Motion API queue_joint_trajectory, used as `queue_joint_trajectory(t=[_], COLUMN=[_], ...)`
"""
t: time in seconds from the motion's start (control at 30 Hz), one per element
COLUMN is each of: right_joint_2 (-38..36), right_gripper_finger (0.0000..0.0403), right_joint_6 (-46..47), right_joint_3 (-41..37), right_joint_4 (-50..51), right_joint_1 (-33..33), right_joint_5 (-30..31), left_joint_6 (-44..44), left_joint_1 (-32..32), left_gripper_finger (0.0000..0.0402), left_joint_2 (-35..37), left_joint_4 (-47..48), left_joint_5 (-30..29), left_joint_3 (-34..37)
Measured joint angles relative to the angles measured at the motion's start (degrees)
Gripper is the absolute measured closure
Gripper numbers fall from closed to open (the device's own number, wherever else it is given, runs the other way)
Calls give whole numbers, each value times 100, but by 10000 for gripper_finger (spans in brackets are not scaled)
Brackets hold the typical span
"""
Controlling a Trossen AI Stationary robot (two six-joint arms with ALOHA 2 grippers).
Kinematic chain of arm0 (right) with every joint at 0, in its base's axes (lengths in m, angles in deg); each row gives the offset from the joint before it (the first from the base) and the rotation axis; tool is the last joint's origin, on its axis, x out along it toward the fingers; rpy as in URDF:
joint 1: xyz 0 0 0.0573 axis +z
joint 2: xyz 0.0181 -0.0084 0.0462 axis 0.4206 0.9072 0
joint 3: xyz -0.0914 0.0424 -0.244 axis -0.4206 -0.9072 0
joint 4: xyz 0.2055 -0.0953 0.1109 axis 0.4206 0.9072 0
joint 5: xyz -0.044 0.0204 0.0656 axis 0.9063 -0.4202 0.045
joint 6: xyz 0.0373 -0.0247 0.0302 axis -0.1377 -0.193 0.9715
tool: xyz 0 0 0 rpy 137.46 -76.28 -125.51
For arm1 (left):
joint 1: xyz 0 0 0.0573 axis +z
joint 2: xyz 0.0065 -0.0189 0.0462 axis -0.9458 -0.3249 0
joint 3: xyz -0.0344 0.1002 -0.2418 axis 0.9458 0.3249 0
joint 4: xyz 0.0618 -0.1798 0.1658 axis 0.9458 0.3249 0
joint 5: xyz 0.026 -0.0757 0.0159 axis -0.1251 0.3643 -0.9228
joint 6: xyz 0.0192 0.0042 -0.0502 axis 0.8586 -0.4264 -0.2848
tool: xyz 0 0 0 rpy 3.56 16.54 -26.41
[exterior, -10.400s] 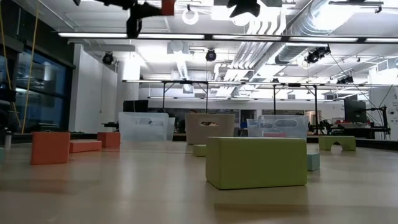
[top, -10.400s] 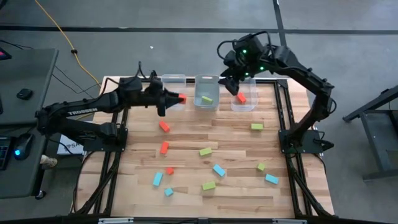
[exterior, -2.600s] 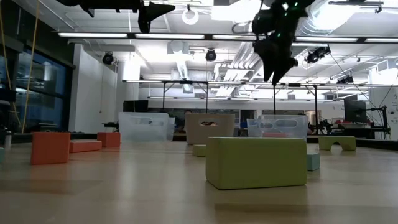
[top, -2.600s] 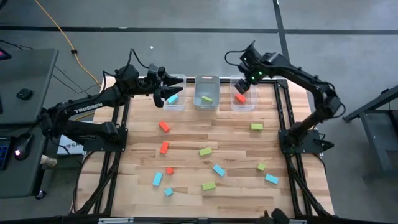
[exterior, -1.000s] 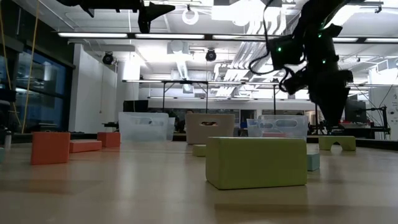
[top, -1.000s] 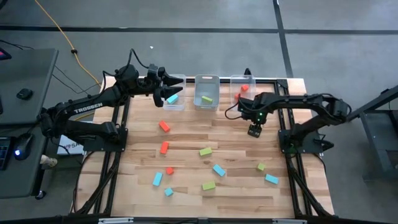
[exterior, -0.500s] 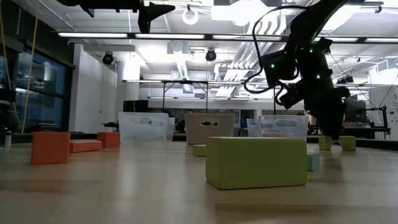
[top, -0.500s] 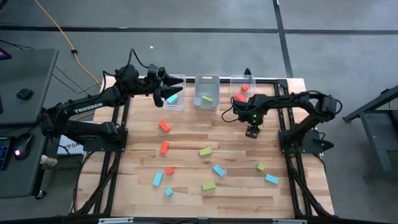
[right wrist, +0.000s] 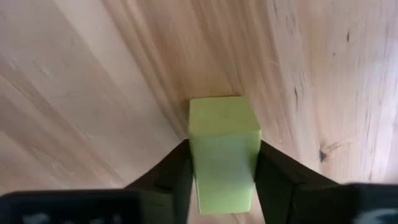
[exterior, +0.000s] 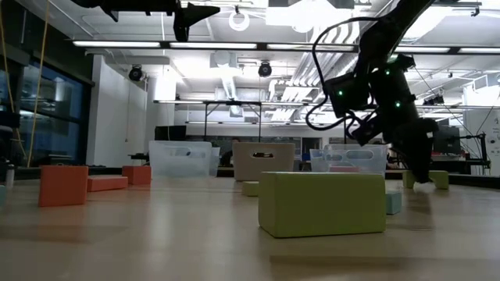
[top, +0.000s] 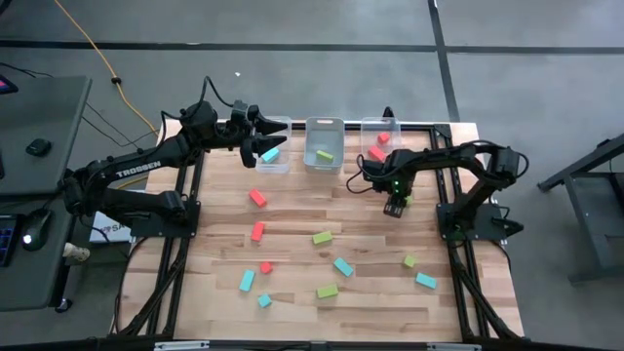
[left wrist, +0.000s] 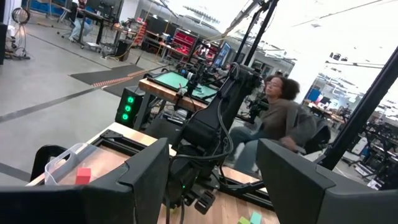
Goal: Sort & place blocks by color
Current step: Put the green block into the blue bin
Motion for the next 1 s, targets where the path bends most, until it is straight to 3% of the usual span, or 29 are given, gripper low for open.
queue_joint_trajectory(t=[0.37, 0.73, 1.0], right_joint_2=[-39, -357, -356], right_gripper_finger=[295, 295, 295], right_joint_6=[155, 662, 813], right_joint_3=[379, 1983, 3014], right_joint_4=[205, 37, -1070], right_joint_1=[0, 144, 16], right_joint_5=[-108, -367, -361], left_joint_6=[5, 15, 2], left_joint_1=[0, 2, 0], left_gripper_finger=[177, 177, 177], left_joint_2=[0, 0, 0], left_joint_4=[1, 2, 4], left_joint_5=[2, 1, 1], left_joint_3=[0, -2, -2])
